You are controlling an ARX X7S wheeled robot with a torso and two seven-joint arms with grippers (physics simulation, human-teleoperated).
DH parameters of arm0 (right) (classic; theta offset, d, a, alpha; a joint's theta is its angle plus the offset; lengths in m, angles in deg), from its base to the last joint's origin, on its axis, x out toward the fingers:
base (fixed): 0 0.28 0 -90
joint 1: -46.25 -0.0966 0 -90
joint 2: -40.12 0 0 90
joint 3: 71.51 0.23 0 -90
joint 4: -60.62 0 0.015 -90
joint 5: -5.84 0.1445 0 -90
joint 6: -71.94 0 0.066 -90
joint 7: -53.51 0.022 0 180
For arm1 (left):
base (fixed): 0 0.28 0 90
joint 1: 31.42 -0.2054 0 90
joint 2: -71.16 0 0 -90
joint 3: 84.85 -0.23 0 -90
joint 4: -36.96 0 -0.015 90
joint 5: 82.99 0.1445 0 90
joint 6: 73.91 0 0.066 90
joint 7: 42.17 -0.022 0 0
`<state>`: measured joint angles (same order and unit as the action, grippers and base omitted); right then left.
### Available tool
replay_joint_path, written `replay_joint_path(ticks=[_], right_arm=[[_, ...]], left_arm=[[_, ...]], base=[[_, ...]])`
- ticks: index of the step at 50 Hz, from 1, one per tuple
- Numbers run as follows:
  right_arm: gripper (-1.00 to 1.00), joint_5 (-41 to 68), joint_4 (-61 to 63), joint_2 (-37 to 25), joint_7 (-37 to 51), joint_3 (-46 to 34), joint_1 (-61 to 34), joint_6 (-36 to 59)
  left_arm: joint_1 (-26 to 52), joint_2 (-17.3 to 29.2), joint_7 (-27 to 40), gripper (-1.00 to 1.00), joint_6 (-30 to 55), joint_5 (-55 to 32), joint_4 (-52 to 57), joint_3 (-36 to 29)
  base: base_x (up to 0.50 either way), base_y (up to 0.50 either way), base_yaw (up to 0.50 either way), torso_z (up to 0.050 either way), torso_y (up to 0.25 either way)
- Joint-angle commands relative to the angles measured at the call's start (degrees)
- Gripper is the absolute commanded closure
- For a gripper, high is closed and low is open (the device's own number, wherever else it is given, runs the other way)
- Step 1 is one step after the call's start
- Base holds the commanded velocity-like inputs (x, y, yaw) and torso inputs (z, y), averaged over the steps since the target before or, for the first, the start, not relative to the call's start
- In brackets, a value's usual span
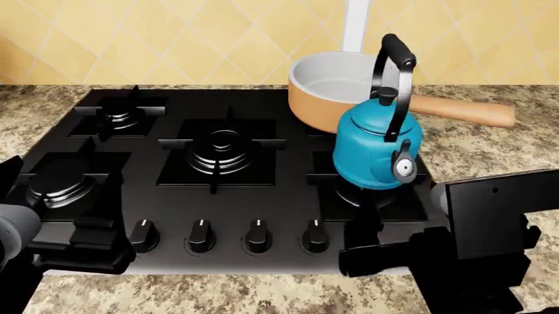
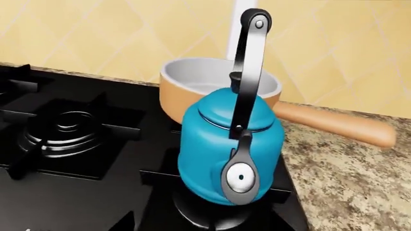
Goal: Pick the kettle from the counter and place it on a stove burner. Then turn the burner on.
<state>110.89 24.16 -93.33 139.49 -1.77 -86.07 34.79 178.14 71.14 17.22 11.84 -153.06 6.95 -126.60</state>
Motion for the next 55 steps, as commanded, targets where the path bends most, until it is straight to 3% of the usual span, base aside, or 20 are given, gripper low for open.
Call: replay_joint_path(ticks=[1, 14, 29, 43, 55], right_arm=[[-1.00, -4.07, 1.29, 0.90, -2.17, 0.71, 7.67, -2.08], [-1.00, -5.46, 1.28, 1.28, -6.50, 0.61, 13.08, -3.01], [-1.00, -4.52, 1.04, 2.80, -6.87, -2.94, 11.60, -0.73], [-1.00, -13.97, -6.64, 9.03, -14.53, -4.49, 11.13, -0.24], [-1.00, -18.59, -8.75, 10.69, -18.58, -6.65, 13.77, -0.03]], left_arm=[[-0.39, 0.00, 0.10, -1.00, -0.12, -0.06, 0.00, 0.46], [-1.44, 0.00, 0.44, -1.00, -0.62, 0.68, 0.00, 0.32], [-1.97, 0.00, 0.40, -1.00, -0.73, 0.69, 0.00, 0.81], [-3.02, 0.01, 0.80, -1.00, -1.42, 1.53, 0.00, 0.68], [-3.76, 0.00, 0.58, -1.00, -1.74, 1.89, -0.01, 0.71]], base=[[0.00, 0.00, 0.00, 0.000, 0.000], [0.00, 0.00, 0.00, 0.000, 0.000], [0.00, 0.00, 0.00, 0.000, 0.000], [0.00, 0.00, 0.00, 0.000, 0.000], [0.00, 0.00, 0.00, 0.000, 0.000]])
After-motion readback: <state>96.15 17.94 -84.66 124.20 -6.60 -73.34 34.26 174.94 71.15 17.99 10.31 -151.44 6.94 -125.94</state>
